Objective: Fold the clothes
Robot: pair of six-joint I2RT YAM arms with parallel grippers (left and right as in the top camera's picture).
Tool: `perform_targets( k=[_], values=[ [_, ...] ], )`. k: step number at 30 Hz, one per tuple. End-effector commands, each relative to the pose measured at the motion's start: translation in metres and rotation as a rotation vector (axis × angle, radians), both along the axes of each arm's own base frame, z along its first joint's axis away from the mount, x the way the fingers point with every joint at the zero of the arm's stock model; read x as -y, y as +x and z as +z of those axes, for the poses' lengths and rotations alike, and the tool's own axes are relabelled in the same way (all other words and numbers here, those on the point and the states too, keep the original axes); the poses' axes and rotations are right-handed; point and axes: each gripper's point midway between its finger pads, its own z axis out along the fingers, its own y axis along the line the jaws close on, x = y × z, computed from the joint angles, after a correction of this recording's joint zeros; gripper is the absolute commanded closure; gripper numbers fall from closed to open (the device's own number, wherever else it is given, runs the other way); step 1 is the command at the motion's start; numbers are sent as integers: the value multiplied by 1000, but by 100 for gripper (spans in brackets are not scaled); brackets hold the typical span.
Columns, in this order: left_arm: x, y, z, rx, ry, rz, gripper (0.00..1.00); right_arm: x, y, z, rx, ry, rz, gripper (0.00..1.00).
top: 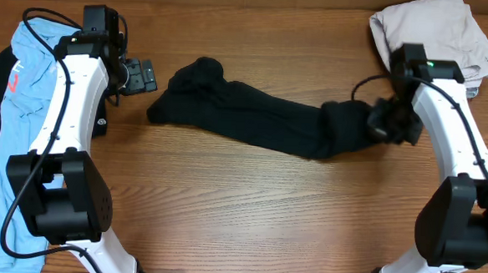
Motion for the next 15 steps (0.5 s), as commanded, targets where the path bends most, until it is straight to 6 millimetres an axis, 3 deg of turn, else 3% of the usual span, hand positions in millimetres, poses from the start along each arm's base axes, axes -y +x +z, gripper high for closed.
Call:
perform_targets(
  k=[1, 8, 10, 11, 13, 14, 15],
  values=[
    [-3, 6, 9, 29, -4, -7, 0, 17, -28, -22, -80, -7, -57, 85],
    [-3, 6, 9, 29, -4, -7, 0, 28, -61, -63, -150, 58, -147, 77],
    [-3, 6, 9, 29, -4, -6, 0, 29, -61, -67, -136, 105, -176, 62],
    [-3, 6, 9, 29, -4, -6, 0, 26, -56, -67, -114, 147, -160, 39],
    [-3, 6, 9, 29, -4, -6, 0, 17, -46, -66, -66, 229, -103, 19],
    [-3, 6, 9, 29, -4, -6, 0, 6, -32, -62, -1, 311, -25, 10],
    [-3, 6, 9, 29, -4, -7, 0, 2, -27, -61, 27, 334, 3, 9]
  ],
)
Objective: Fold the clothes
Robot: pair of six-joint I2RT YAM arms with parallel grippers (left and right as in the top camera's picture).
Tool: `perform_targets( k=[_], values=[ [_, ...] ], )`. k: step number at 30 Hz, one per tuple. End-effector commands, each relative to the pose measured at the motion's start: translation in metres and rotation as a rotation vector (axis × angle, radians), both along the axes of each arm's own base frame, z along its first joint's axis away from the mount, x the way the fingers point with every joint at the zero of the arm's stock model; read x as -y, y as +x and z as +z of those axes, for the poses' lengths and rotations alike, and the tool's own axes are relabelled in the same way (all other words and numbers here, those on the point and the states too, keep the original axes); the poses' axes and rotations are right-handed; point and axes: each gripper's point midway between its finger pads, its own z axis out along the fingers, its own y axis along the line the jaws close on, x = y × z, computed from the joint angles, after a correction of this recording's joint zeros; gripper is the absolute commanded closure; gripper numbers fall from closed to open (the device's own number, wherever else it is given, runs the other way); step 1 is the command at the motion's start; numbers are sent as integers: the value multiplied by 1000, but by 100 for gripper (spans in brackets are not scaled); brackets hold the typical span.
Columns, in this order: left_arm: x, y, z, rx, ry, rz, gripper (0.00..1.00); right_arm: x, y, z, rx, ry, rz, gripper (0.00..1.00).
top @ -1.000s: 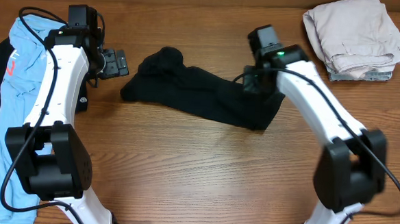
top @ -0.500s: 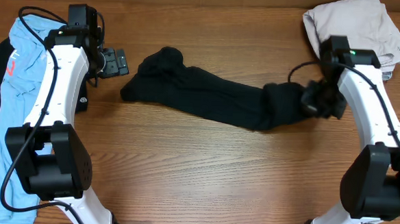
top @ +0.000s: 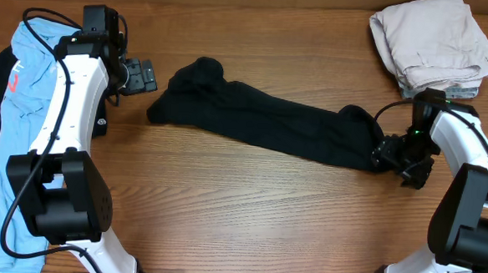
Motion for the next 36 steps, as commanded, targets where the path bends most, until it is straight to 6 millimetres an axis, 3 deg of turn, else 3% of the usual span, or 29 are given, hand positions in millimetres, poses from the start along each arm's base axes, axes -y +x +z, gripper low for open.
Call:
perform_targets(
  k=[1, 3, 8, 13, 21, 24, 25, 29, 30, 31, 36],
  values=[
    [-2, 6, 9, 29, -4, -7, 1, -26, 25, 12, 155, 177, 132, 6],
    [-2, 6, 9, 28, -4, -7, 0, -26, 34, 12, 198, 175, 166, 0],
    [-2, 6, 9, 29, -4, -7, 0, -27, 62, 13, 328, 154, 307, 0],
    [-2, 6, 9, 29, -4, -7, 0, -35, 75, 8, 389, 137, 381, 0],
    [-2, 6, 9, 28, -4, -7, 0, -51, 62, -16, 367, 152, 447, 1],
    [-3, 6, 9, 28, -4, -7, 0, -52, 58, -20, 361, 155, 445, 15],
    [-3, 6, 9, 29, -4, -6, 0, -52, 58, -21, 361, 155, 444, 24],
    [-3, 6, 9, 29, -4, -6, 0, -51, 65, -20, 377, 148, 354, 81],
    [-3, 6, 9, 29, -4, -6, 0, -50, 67, -19, 380, 147, 336, 91],
    [-3, 6, 9, 29, -4, -6, 0, -50, 68, -18, 381, 146, 319, 96],
    [-3, 6, 9, 27, 1, -20, 0, -41, 68, -1, 371, 152, 267, 96]
  ],
)
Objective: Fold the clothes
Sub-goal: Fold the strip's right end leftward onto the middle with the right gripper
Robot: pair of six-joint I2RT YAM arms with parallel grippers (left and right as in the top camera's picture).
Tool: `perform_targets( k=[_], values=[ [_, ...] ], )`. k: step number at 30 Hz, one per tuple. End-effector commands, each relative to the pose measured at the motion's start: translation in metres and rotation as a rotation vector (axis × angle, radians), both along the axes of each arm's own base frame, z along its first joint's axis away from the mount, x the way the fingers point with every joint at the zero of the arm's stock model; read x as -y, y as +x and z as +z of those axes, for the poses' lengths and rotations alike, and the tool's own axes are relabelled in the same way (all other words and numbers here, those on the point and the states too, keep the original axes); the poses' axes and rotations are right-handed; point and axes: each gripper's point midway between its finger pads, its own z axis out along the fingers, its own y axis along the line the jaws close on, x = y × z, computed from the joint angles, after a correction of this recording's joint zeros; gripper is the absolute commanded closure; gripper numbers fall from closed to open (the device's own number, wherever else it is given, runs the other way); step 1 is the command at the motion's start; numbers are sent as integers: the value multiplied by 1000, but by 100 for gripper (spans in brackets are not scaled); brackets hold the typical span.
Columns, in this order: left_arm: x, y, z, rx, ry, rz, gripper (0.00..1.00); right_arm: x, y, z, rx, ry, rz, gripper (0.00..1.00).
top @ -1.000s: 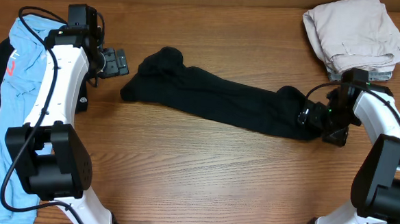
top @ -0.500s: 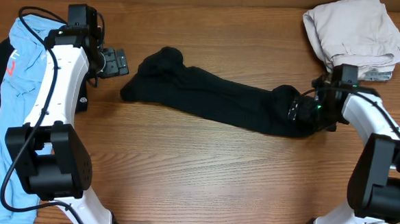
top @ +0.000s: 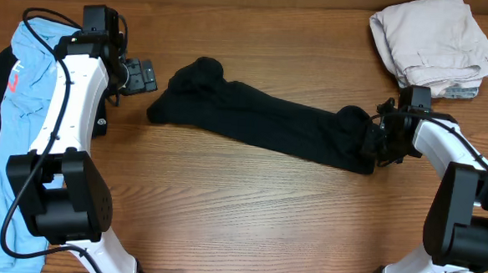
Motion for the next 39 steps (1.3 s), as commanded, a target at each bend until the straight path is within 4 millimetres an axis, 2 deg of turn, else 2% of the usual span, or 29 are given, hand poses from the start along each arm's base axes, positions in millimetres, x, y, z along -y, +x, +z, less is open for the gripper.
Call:
perform_targets(
  k=[1, 5, 9, 11, 14, 16, 18, 23, 26, 29, 30, 32, 33, 34, 35, 36, 39],
  values=[
    [-3, 6, 9, 28, 0, -19, 0, 11, 6, 25, 12, 20, -85, 96],
    [-3, 6, 9, 28, 0, -19, 0, 27, -1, 50, -23, 29, -188, 96],
    [-3, 5, 8, 26, 0, -19, 0, 30, -2, 80, 15, 23, -186, 96],
    [-3, 5, 8, 26, 0, -19, 0, 24, -1, 95, 36, 21, -169, 96],
    [-3, 6, 8, 26, 0, -19, 0, 2, 0, 118, 65, 22, -106, 96],
    [-3, 5, 8, 25, 0, -19, 0, -18, 2, 127, 78, 26, -60, 96],
    [-3, 5, 8, 26, -1, -18, 0, -45, 6, 131, 95, 36, -13, 96],
    [-3, 6, 9, 27, -1, -19, 0, -119, 19, 129, 161, 60, 106, 96],
    [-3, 6, 9, 27, -1, -19, 0, -160, 28, 120, 198, 63, 153, 96],
    [-3, 6, 8, 27, -1, -19, 0, -216, 36, 97, 230, 98, 237, 94],
    [-3, 6, 9, 27, -1, -19, 0, -226, 37, 92, 237, 105, 258, 86],
    [-3, 6, 9, 28, -1, -19, 0, -252, 36, 81, 254, 120, 309, 39],
    [-3, 6, 9, 28, -1, -19, 0, -261, 34, 77, 257, 124, 331, 21],
    [-3, 6, 9, 28, -1, -19, 0, -266, 32, 78, 260, 126, 342, 11],
    [-3, 6, 8, 27, -1, -19, 0, -271, 30, 79, 265, 129, 353, 2],
    [-3, 6, 8, 26, 0, -19, 0, -273, 29, 84, 271, 132, 358, 0],
    [-1, 6, 8, 27, -8, -21, 0, -268, 31, 106, 276, 125, 354, 0]
  ],
)
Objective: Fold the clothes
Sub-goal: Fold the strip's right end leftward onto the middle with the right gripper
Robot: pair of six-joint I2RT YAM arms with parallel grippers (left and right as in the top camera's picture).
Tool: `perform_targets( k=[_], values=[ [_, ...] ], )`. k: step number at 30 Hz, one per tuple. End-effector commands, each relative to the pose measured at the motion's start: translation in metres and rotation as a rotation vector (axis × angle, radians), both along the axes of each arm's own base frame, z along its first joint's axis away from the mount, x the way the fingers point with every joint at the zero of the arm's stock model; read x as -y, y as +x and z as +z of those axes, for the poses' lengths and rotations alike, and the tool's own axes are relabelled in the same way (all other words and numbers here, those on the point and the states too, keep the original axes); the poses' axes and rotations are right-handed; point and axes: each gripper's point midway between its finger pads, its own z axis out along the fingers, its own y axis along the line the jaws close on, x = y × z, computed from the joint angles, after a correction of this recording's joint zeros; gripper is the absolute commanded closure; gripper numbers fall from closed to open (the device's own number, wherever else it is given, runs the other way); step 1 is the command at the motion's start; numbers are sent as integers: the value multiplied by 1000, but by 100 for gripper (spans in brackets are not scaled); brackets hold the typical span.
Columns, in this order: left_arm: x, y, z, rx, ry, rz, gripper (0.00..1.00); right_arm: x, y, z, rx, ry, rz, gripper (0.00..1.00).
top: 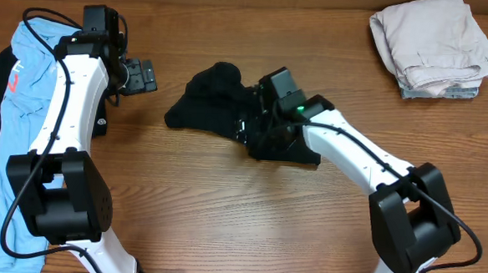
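Note:
A black garment (pixel 206 101) lies bunched at the middle of the table, its right half doubled over onto its left half. My right gripper (pixel 254 129) is low over the folded part, reaching in from the right. It appears shut on the garment's cloth, though the black fingers blend into it. My left gripper (pixel 147 75) hovers just left of the garment's left end, open and holding nothing.
A folded beige garment (pixel 433 42) sits at the back right corner. A light blue shirt (pixel 25 83) lies along the left side, over a black garment at the left edge. The table (pixel 223 219) is bare wood.
My right gripper has moved from the garment's right end, at the right side of the table, to the middle. The right half of the garment now lies over the left half. The left arm has not moved.
The black garment lay stretched across the table with my right gripper at its right end. The gripper was then further right and lower with that end drawn out, then just behind it. Now the end lies over the middle, the garment halved in length.

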Motion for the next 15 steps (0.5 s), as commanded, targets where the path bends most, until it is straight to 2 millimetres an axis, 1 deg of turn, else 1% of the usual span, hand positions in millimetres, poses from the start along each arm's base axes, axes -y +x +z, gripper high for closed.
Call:
perform_targets(
  k=[1, 2, 3, 4, 6, 8, 9, 10, 11, 13, 15],
  values=[
    [0, 6, 8, 29, -18, -21, 0, 7, 22, 50, 87, 33, -30, 0],
    [1, 6, 9, 30, -24, -23, 0, 13, 25, 60, 97, 22, -39, 0],
    [1, 6, 8, 31, -26, -23, 0, 19, 28, 66, 105, 8, -54, 0],
    [1, 6, 9, 31, -25, -23, 0, 30, 33, 75, 123, -20, -84, 0],
    [2, 6, 8, 31, -29, -25, 0, 48, 40, 81, 144, -67, -128, 0],
    [8, 7, 9, 34, -53, -59, 0, 64, 44, 75, 144, -115, -167, 38],
    [11, 7, 9, 36, -67, -82, 0, 68, 45, 71, 139, -126, -175, 63],
    [14, 7, 8, 37, -77, -98, 0, 70, 45, 64, 132, -131, -179, 84],
    [17, 7, 8, 37, -89, -120, 0, 71, 45, 58, 126, -132, -182, 96],
    [20, 6, 7, 33, -96, -134, 0, 69, 45, 43, 110, -124, -180, 96],
    [20, 4, 5, 27, -97, -134, 0, 60, 42, 27, 79, -89, -160, 96]
  ],
)
